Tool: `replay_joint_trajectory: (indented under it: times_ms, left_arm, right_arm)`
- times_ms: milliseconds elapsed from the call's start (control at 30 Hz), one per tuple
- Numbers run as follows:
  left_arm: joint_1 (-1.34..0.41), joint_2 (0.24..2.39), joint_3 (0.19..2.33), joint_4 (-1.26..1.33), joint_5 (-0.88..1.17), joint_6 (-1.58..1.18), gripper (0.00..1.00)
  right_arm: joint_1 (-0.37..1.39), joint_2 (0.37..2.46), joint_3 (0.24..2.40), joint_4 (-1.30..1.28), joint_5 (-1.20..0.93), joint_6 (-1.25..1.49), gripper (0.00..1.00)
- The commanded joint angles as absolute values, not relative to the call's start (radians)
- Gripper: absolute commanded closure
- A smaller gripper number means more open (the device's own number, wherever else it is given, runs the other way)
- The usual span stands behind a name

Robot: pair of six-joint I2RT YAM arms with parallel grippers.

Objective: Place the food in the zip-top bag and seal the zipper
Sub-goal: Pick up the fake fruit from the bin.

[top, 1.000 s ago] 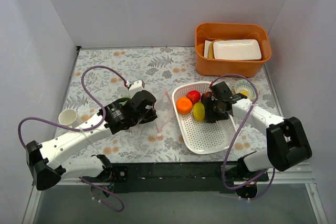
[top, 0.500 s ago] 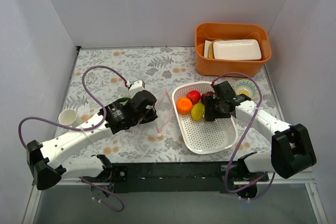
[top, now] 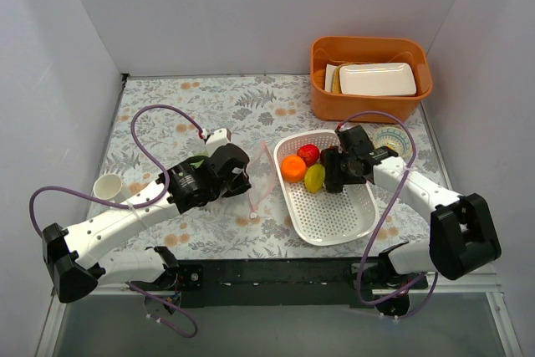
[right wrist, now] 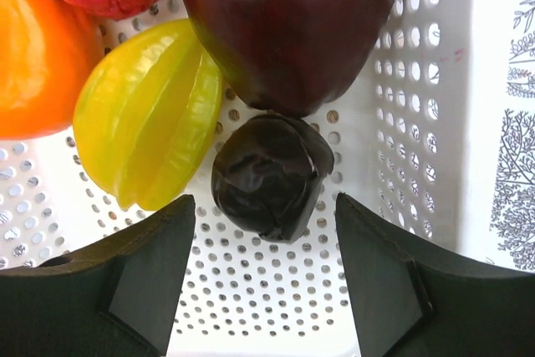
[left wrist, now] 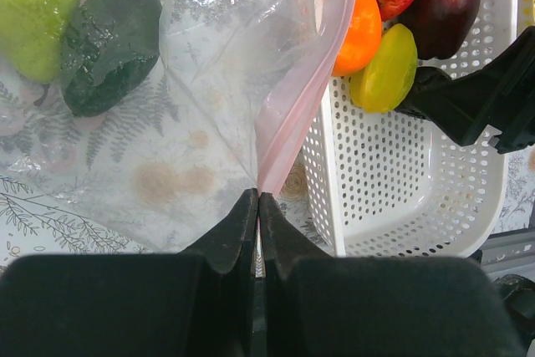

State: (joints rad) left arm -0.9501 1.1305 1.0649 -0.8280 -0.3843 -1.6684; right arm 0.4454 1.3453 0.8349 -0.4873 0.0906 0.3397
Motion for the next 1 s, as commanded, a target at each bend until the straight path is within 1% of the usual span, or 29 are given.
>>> replay_joint_trajectory:
  times_ms: [0, 167, 267, 433, 467, 500, 600, 800, 967]
  left_arm:
    - [-0.945, 1.109, 1.074, -0.811, -0.388, -1.664, 1.00]
    - [-0.945, 1.109, 1.074, -0.818, -0.391, -1.667, 1.00]
    - [-0.945, 1.101, 1.068, -0.816, -0.393, -1.669, 1.00]
    - [-0.945, 1.103, 1.065, -0.815, -0.396, -1.669, 1.00]
    - [-0.945, 1.104, 1.065, -0.815, -0.394, -1.666, 1.00]
    - [-0.946, 1.108, 1.066, -0.813, -0.391, -1.664, 1.00]
    - [-0.946, 1.109, 1.068, -0.815, -0.393, -1.663, 1.00]
    - [-0.945, 1.098, 1.062, -0.819, -0.397, -1.669, 1.00]
    - [-0.945, 1.095, 1.062, -0.813, -0.394, -1.669, 1.00]
  right_arm:
    - [0.442, 1.396, 0.874, -0.445, 0.097, 0.348, 0.25]
    - [0.442, 1.427, 0.864, -0.446, 0.103, 0.356, 0.29]
    - [0.442, 1.413, 0.850, -0.439, 0.112, 0.354, 0.35]
    - [0.442, 1.382, 0.841, -0.439, 0.117, 0.351, 0.41]
    - [0.442, 1.378, 0.841, -0.445, 0.117, 0.351, 0.44]
    - [0.442, 1.370, 0.842, -0.448, 0.115, 0.350, 0.45]
    - [0.442, 1.349, 0.845, -0.469, 0.107, 0.350, 0.47]
    - [0.443, 1.270, 0.862, -0.511, 0.095, 0.362, 0.48]
    - [0.442, 1.210, 0.902, -0.532, 0.014, 0.399, 0.48]
